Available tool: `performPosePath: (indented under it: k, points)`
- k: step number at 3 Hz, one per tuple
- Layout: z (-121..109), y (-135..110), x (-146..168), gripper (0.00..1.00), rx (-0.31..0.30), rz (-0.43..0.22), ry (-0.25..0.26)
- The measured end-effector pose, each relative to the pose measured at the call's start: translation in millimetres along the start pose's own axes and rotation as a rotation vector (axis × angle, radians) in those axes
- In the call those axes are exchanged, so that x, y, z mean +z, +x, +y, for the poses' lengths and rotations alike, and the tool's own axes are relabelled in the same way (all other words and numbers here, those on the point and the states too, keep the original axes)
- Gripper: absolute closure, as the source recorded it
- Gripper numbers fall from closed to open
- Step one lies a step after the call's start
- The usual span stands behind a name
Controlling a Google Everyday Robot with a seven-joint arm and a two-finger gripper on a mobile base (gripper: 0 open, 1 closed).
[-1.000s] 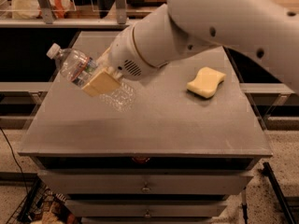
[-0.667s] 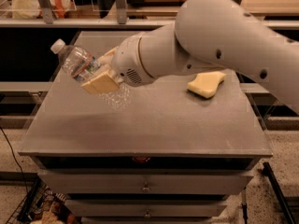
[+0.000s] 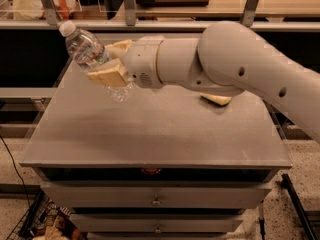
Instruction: Place water bottle upright
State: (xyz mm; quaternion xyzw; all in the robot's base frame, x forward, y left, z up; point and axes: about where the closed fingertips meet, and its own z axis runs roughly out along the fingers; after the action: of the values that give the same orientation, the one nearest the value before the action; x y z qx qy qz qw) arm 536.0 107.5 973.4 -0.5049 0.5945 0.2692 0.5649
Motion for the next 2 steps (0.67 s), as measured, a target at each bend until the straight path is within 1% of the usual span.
performPosePath:
  k: [1,2]
  points:
    - [3.2,-3.8,9.9,1.00,-0.009,-0.062,0.002]
    - [8.6,-1.5,19.1,1.00,0.003,-0.096,-0.009]
